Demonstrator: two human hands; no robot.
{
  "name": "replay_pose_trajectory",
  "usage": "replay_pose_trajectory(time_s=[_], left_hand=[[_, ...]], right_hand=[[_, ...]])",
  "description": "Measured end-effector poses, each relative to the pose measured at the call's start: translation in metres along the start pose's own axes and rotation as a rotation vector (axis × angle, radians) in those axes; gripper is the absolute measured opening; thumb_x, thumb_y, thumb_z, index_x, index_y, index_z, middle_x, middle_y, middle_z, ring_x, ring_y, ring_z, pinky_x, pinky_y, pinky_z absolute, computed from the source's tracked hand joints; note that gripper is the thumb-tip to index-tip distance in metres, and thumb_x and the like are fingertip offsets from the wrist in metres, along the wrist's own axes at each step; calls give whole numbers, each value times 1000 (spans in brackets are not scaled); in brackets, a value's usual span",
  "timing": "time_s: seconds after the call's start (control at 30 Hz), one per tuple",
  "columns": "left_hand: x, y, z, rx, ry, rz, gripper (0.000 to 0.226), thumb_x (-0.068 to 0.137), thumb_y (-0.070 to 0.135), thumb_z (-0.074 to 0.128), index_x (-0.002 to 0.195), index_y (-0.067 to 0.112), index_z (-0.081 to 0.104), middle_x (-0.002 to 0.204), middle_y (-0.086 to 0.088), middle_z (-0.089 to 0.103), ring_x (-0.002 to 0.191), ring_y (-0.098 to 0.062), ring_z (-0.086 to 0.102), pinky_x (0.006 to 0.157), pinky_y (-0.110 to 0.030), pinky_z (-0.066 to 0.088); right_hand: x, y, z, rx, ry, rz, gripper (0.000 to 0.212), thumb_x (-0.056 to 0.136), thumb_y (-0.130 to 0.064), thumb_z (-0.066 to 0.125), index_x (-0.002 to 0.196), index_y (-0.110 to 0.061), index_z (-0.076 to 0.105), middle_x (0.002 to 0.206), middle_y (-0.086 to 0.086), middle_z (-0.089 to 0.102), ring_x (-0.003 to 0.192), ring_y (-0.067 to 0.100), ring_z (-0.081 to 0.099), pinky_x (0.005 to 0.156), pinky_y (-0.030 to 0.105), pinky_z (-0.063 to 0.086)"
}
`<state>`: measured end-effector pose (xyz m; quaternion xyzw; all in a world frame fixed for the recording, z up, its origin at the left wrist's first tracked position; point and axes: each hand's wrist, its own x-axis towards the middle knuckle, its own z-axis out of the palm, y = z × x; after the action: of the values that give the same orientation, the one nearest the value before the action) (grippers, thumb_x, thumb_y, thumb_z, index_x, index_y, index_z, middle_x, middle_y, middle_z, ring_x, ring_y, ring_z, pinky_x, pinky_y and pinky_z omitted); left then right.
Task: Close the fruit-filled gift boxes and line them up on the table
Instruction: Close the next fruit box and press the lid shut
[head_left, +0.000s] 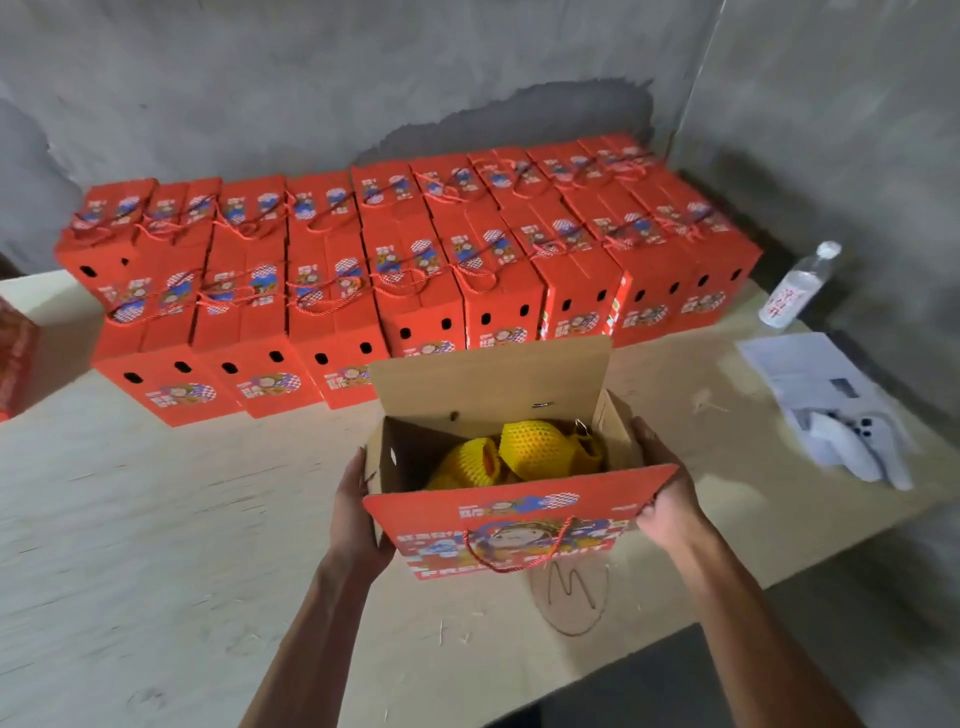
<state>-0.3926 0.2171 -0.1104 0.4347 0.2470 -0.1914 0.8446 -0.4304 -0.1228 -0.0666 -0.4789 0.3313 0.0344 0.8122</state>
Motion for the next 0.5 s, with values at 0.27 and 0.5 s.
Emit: replay_pose_trajectory(time_s=[0.27, 0.5], left_hand=[[38, -3, 31, -25, -82, 53, 59, 97, 59, 54, 139, 18, 59, 117, -18, 68, 99, -33, 70, 80, -45, 61], [48, 13, 25, 0, 13, 84, 53, 95, 56, 62, 133, 19, 64, 111, -19, 69, 90, -33, 71, 77, -44, 60]], right_hand=[[64, -21, -6, -30, 98, 49, 35, 99, -51, 56, 93, -26, 80, 85, 10, 78, 67, 27, 74, 61, 36, 62], [101, -36, -4, -102, 105, 63, 21, 92, -40, 69, 90, -21, 77, 81, 14, 68, 61, 23, 66, 65, 31, 45]])
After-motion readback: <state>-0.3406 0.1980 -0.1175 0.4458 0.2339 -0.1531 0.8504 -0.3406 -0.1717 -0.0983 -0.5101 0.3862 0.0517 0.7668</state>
